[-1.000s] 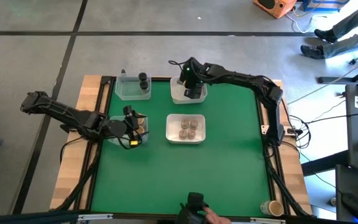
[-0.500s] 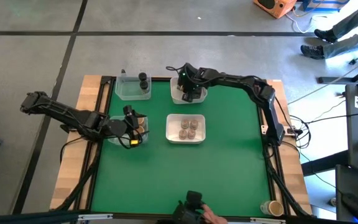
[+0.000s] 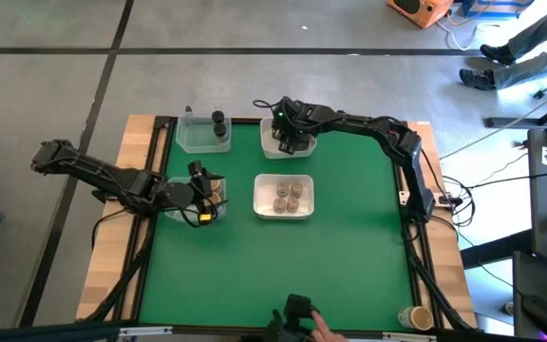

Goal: Sort spices by type
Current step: Put the black seasoning can into the top white bin, then move the light brown seasoning bottle to the center of the table

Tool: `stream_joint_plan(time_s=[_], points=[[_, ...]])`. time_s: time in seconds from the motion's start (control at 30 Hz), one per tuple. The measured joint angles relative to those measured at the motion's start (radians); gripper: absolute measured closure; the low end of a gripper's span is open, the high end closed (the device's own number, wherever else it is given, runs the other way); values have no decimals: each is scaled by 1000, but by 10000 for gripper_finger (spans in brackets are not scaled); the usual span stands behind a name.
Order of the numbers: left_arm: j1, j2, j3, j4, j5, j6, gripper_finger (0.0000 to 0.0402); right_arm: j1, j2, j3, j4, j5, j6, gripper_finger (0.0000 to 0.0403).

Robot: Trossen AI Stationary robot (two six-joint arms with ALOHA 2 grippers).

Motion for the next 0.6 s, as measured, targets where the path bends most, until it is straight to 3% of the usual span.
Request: stream_joint_plan(time_s=[0.33,0.47,0.6], points=[[0,0,0,1,16,-2,79,221,-230,116,-400,-18,88,143],[-5,0,0,5,49,1,79,354,-321,118,-533,-102,205,148],[-22,1,0,29,72,3,79,497,-367,117,-616,-87,366,153]])
